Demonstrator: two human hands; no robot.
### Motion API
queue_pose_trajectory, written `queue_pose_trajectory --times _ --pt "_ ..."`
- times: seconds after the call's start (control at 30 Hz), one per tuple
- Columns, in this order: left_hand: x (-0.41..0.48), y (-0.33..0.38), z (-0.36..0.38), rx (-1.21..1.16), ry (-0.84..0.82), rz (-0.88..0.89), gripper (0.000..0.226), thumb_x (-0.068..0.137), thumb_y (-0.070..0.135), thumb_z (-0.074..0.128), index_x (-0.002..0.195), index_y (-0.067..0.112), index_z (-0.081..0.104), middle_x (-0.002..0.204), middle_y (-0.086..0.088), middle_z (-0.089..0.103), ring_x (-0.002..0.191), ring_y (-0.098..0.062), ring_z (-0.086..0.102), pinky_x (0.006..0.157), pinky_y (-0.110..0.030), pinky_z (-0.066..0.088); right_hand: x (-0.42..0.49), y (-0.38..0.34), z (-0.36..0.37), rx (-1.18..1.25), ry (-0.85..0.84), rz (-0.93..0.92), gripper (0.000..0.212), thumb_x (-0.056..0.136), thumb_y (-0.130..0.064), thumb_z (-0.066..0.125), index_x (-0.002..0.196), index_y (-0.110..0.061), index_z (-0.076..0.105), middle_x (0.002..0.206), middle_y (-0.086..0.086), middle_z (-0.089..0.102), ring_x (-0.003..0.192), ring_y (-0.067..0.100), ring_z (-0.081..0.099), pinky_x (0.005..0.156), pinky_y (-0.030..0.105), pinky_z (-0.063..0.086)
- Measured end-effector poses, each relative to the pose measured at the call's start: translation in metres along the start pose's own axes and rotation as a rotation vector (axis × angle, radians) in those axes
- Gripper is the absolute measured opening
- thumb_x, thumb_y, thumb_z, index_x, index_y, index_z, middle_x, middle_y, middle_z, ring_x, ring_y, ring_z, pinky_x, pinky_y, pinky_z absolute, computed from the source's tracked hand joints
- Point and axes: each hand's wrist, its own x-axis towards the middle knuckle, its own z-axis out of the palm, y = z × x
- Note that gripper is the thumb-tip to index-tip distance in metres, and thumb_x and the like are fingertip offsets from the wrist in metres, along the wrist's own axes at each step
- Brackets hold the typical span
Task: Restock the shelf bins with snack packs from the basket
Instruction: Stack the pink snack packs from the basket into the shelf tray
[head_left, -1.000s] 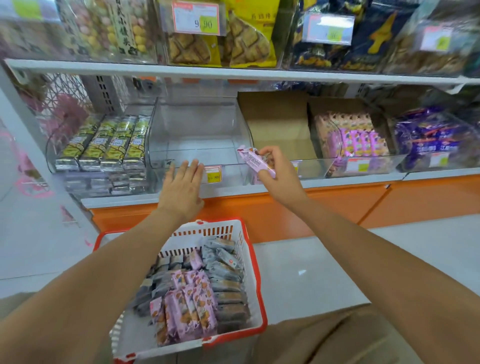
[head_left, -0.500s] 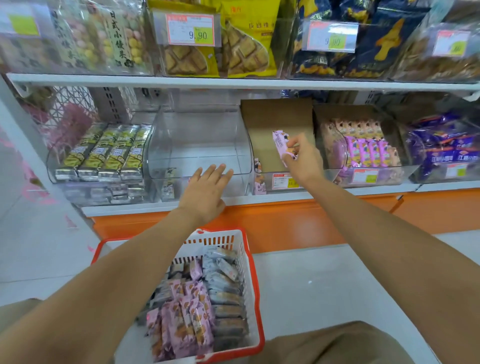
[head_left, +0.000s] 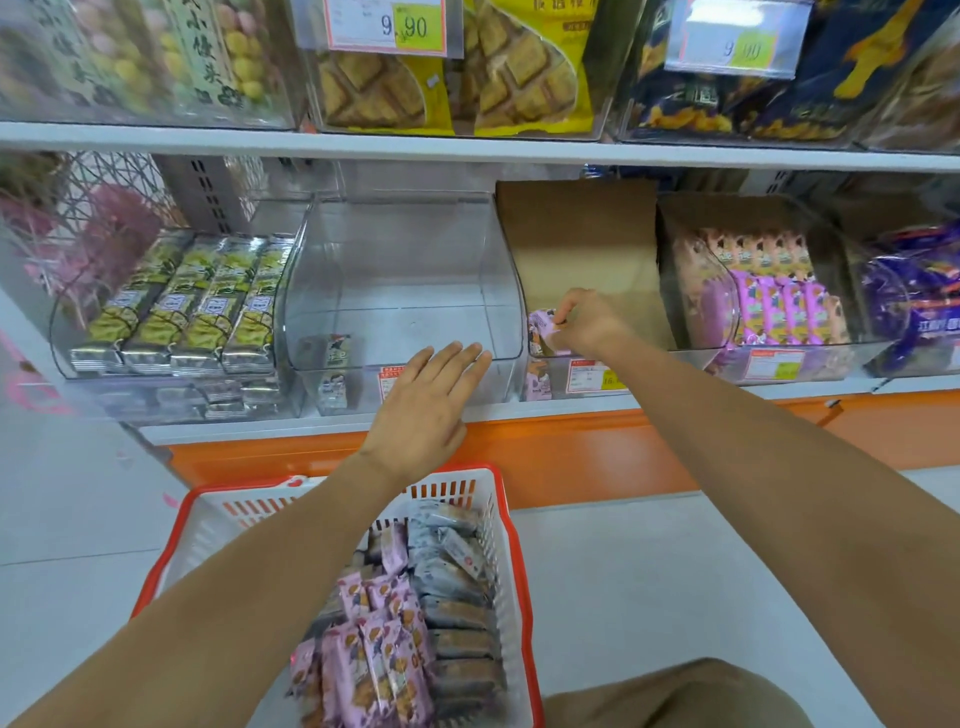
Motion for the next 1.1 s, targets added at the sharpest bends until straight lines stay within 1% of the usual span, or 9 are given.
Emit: queue_pose_trajectory --times 0.13,0.23,0.37,0.57,0.7,0.87,0.97,1.03,1.1 --pt "0.0 -0.002 0.001 -0.012 0.016 0.009 0.077 0.079 0.016 0.062 0.151 0.01 0.034 0.152 -0.011 0.041 0.141 -0.029 0.035 0.119 -0.045 0.022 0.003 0.001 -0.001 -0.107 -0.14 0.025 0.011 0.084 -0.019 0.071 0.09 -0.01 0.073 0.098 0.005 0.07 0.092 0.023 0.064 0.088 0.037 0.055" --pt "-0.001 -0.001 0.003 -0.013 0.021 0.002 0.076 0.079 0.017 0.06 0.15 0.01 0.034 0.152 -0.011 0.041 0.142 -0.029 0.034 0.119 -0.043 0.018 0.004 0.003 -0.001 -0.118 -0.161 0.052 0.018 0.093 -0.016 0.059 0.096 -0.006 0.073 0.109 0.009 0.07 0.103 0.027 0.064 0.091 0.036 0.052" --pt "-0.002 0.002 0.003 0.003 0.008 -0.006 0.077 0.079 0.018 0.061 0.151 0.01 0.033 0.153 -0.01 0.039 0.143 -0.028 0.032 0.12 -0.043 0.016 0.0 0.001 -0.005 -0.189 -0.149 0.081 0.026 0.098 -0.017 0.047 0.105 -0.001 0.066 0.11 0.015 0.066 0.101 0.029 0.06 0.083 0.032 0.048" --pt "-0.004 0.006 -0.002 0.045 -0.021 -0.038 0.08 0.085 0.02 0.058 0.155 0.013 0.021 0.16 -0.009 0.026 0.149 -0.026 0.018 0.122 -0.042 0.003 -0.013 -0.002 -0.006 -0.049 -0.038 0.001 0.025 0.098 -0.017 0.044 0.1 -0.005 0.065 0.109 0.013 0.067 0.103 0.03 0.061 0.086 0.033 0.049" --pt "-0.007 0.013 -0.006 0.038 -0.035 -0.07 0.08 0.088 0.019 0.054 0.157 0.014 0.012 0.163 -0.008 0.015 0.151 -0.026 0.007 0.122 -0.042 -0.004 -0.033 -0.009 -0.006 0.098 0.114 -0.129 0.016 0.095 -0.014 0.05 0.099 -0.014 0.065 0.097 0.004 0.068 0.09 0.02 0.062 0.079 0.029 0.05" --pt "-0.036 0.016 -0.006 0.072 -0.005 -0.125 0.082 0.081 0.022 0.061 0.153 0.006 0.026 0.159 -0.016 0.025 0.148 -0.032 0.019 0.122 -0.046 0.011 -0.077 -0.029 0.009 0.277 0.277 -0.333 0.014 0.094 -0.016 0.053 0.09 -0.01 0.064 0.064 -0.014 0.052 0.062 0.008 0.049 0.065 0.034 0.047" --pt "-0.064 0.015 -0.002 0.051 0.046 -0.182 0.073 0.072 0.018 0.064 0.141 0.004 0.044 0.138 -0.018 0.046 0.13 -0.036 0.041 0.113 -0.049 0.03 -0.107 -0.038 0.037 0.357 0.245 -0.419 0.014 0.093 -0.017 0.053 0.083 -0.012 0.061 0.059 -0.01 0.05 0.055 0.012 0.046 0.059 0.037 0.044" --pt "-0.083 0.01 0.006 0.064 0.047 -0.214 0.066 0.067 0.014 0.068 0.13 0.004 0.051 0.127 -0.018 0.052 0.119 -0.036 0.047 0.106 -0.05 0.036 -0.124 -0.043 0.061 0.363 0.185 -0.459 0.013 0.094 -0.018 0.053 0.084 -0.013 0.06 0.058 -0.008 0.051 0.053 0.014 0.047 0.056 0.038 0.044" --pt "-0.102 0.003 0.015 0.076 -0.045 -0.264 0.064 0.068 0.014 0.073 0.128 0.007 0.052 0.128 -0.017 0.053 0.12 -0.036 0.047 0.107 -0.05 0.035 -0.139 -0.044 0.088 0.335 0.101 -0.476 0.01 0.095 -0.019 0.054 0.088 -0.014 0.06 0.059 -0.011 0.05 0.052 0.009 0.047 0.054 0.036 0.042"
